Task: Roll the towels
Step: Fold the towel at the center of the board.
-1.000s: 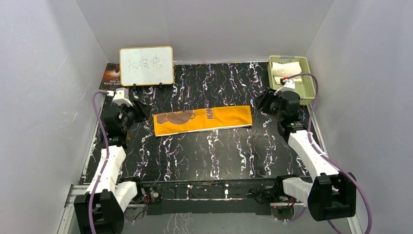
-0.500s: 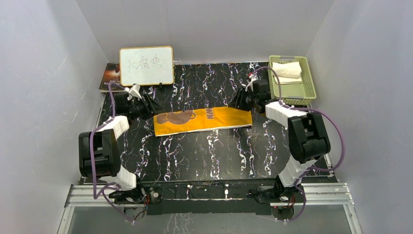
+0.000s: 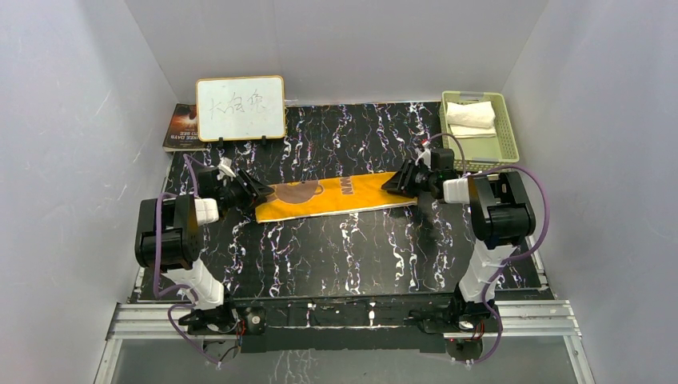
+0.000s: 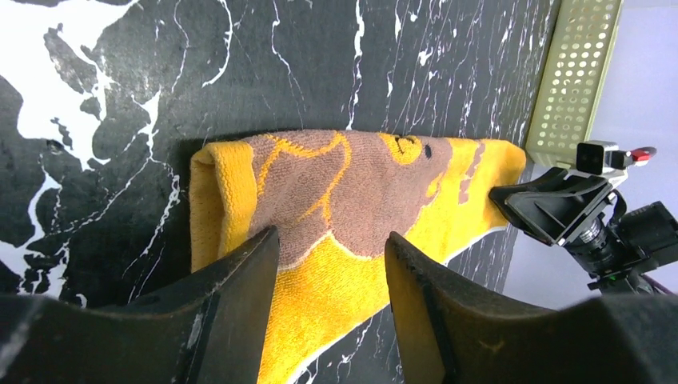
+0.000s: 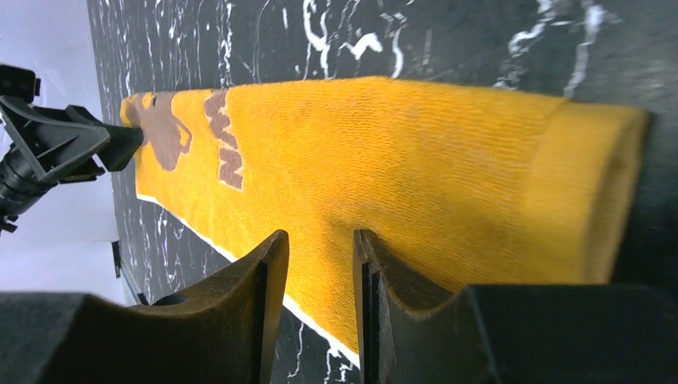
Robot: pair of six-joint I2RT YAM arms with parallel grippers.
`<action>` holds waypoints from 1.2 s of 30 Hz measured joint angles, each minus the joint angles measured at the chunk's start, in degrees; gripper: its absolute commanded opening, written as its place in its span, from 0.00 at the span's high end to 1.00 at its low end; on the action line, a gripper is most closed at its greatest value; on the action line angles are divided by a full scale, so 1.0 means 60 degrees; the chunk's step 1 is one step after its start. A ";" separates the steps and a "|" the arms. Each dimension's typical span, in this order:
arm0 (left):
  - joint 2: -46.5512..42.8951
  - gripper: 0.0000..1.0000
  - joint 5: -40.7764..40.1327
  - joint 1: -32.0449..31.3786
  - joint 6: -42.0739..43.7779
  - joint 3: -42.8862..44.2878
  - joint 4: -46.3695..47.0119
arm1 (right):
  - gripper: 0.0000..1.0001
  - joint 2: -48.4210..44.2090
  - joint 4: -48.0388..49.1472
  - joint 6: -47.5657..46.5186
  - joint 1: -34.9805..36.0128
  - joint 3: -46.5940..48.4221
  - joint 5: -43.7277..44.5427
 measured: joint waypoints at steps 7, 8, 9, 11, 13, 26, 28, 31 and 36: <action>0.0066 0.49 -0.0878 -0.0087 0.0076 0.0452 -0.0324 | 0.61 0.0000 0.0113 0.0208 -0.0634 -0.0087 0.0109; 0.0066 0.48 -0.1009 -0.0087 0.0164 0.0576 -0.0488 | 0.60 -0.0004 0.0113 0.0255 -0.0739 -0.0091 0.0102; 0.0066 0.48 -0.1162 -0.0080 0.0280 0.0718 -0.0688 | 0.60 -0.0011 0.0106 0.0288 -0.0863 -0.0091 0.0109; 0.0066 0.48 -0.1355 -0.0051 0.0532 0.1020 -0.1140 | 0.59 -0.0098 0.0022 0.0306 -0.1056 -0.0091 0.0211; 0.0047 0.48 -0.1453 0.0015 0.0922 0.1446 -0.1767 | 0.59 -0.0255 -0.0153 0.0248 -0.1177 -0.0091 0.0361; -0.0557 0.42 -0.0182 0.0579 0.4615 0.2860 -0.5329 | 0.51 -0.2827 0.0127 0.0452 -0.1220 -0.0197 -0.0171; -0.0543 0.43 0.0076 0.0656 0.4943 0.2575 -0.5570 | 0.49 -0.3308 0.0674 0.0765 -0.1209 -0.0565 -0.0288; -0.0138 0.45 0.0867 0.1129 0.5311 0.2510 -0.5774 | 0.49 -0.3832 0.1501 0.1300 -0.1042 -0.1410 -0.0477; 0.1173 0.44 0.2830 0.2131 0.5486 0.2539 -0.5592 | 0.47 -0.3985 0.1778 0.1657 -0.0288 -0.2069 -0.0780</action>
